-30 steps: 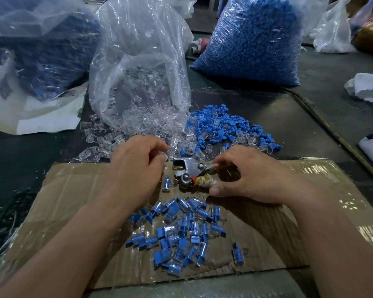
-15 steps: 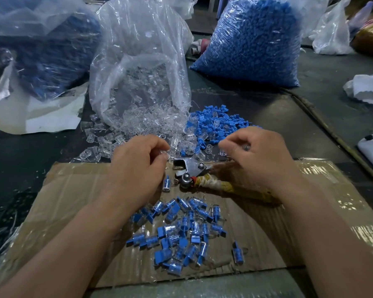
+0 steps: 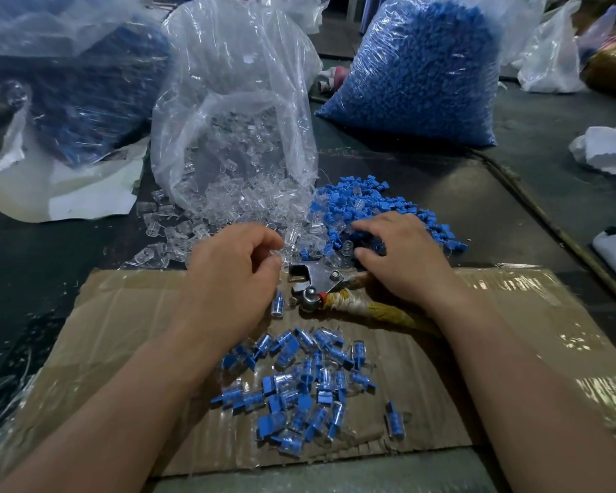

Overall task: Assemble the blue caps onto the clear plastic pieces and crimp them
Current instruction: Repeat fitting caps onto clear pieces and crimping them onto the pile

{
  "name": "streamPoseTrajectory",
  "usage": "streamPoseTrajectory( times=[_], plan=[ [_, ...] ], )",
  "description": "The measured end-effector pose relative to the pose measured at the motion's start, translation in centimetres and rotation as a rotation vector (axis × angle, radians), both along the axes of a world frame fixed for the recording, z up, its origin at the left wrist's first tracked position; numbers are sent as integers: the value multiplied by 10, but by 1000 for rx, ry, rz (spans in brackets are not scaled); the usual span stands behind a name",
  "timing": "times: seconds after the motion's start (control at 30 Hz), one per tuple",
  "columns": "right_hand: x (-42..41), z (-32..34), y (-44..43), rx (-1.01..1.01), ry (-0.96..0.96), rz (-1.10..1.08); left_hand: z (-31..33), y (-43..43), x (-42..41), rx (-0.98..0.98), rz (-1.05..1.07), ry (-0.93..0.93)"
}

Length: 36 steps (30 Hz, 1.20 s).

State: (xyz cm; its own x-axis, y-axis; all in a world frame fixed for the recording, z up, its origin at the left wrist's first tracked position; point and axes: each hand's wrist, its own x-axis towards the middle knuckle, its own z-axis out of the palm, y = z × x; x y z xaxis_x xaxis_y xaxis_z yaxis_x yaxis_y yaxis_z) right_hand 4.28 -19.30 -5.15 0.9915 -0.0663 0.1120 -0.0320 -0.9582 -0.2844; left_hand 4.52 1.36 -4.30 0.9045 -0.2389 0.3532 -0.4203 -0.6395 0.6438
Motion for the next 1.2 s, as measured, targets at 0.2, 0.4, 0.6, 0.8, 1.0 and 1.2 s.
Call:
streamPoseTrajectory(
  times=[0.2,0.4,0.6,0.8,1.0,1.2],
  plan=[
    [1,-1,-1,11,-19,6,0,0,0,-2,-10,18],
    [2,0,-1,82,-26,15,1,-1,-2,10,-7,24],
    [0,2,2,101,-63,28,2,-2,-3,-10,-12,27],
    [1,-2,0,45,-172,83,4,-1,-4,-223,-20,209],
    [-13,13,9,431,-375,41,7,1,0,-413,-61,381],
    [-34,23,46,700,-375,248,10,-1,-3,-531,-130,476]
  ],
)
